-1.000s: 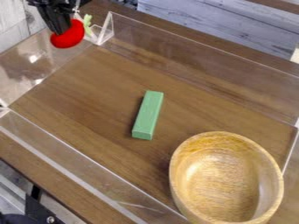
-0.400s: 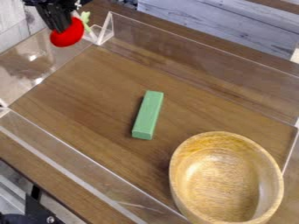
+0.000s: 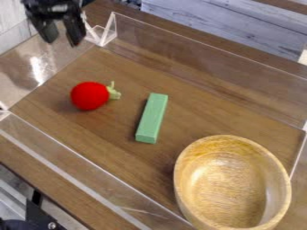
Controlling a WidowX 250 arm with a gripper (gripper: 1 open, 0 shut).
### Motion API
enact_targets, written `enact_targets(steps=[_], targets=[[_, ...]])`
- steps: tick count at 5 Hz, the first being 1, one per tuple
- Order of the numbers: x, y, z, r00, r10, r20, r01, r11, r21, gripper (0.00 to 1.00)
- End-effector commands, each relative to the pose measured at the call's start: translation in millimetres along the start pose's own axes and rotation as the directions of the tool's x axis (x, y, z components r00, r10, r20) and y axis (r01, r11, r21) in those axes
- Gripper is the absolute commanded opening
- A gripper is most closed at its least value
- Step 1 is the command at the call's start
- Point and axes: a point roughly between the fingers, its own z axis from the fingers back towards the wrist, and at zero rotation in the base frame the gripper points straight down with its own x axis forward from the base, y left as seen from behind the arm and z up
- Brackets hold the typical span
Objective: Move the red object to the left side of the table
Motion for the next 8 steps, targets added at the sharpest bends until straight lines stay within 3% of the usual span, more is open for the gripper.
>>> enact_targets(steps=[1,2,3,5,7,8], targets=[[-7.4,-4,-11.0,0.993,-0.119,0.013,0.119,0.993,0.01,1.0],[-14.7,-3,-39.1,0.981,-0.195,0.003,0.195,0.981,-0.005,1.0],[-17.8,-7,-55.0,0.974,-0.227,-0.003,0.227,0.974,-0.016,1.0],[-22.1,-15,-69.7,0.966,-0.259,-0.012,0.259,0.966,-0.027,1.0],[-23.3,-27,-77.9,0.968,-0.25,-0.008,0.249,0.968,-0.027,1.0],[-21.2,-31,-80.9,0.972,-0.234,-0.006,0.234,0.972,-0.025,0.0]])
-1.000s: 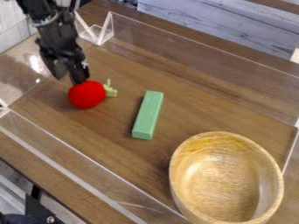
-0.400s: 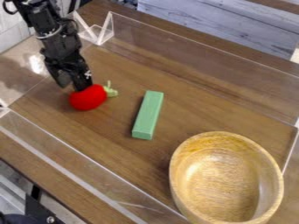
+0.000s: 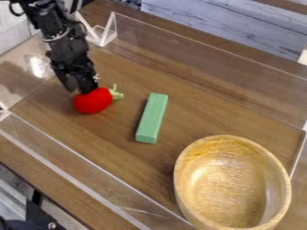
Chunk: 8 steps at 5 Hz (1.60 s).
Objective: Move the red object to the left side of the table
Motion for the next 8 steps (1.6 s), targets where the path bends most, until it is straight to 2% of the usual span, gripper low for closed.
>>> enact_targets(steps=[1,2,3,4,5,8], targets=[[1.7,3,-0.1,0.999,0.034,0.018,-0.034,0.999,0.006,1.0],[-0.3,12,-0.5,0.995,0.096,0.033,-0.096,0.995,0.007,1.0],[-3.3,19,0.4,0.988,0.149,0.04,-0.15,0.989,0.013,0.0],[-0.6,15,0.4,0.986,0.158,0.045,-0.159,0.987,0.009,1.0],[2.7,12,0.5,0.984,0.169,0.051,-0.169,0.986,0.006,1.0],[11.0,8,-2.3,0.975,0.223,0.025,-0.223,0.975,-0.005,1.0]])
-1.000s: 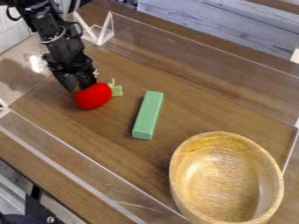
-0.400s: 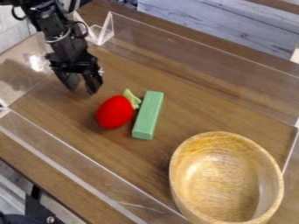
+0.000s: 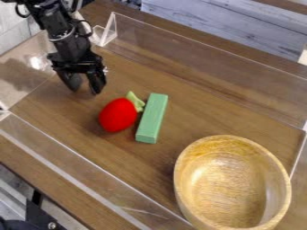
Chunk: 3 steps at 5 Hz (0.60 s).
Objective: Move the red object to the left side of the table
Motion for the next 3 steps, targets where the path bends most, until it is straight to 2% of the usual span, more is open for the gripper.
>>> enact_targets(steps=[1,2,3], targets=[[1.0,-7,-0.4,1.0,0.001,-0.009,-0.001,1.0,-0.001,1.0],[3.4,-7,-0.4,0.999,0.05,-0.019,-0.05,0.999,0.005,1.0],[1.9,-24,-2.7,0.999,0.003,-0.045,-0.003,1.0,-0.001,1.0]])
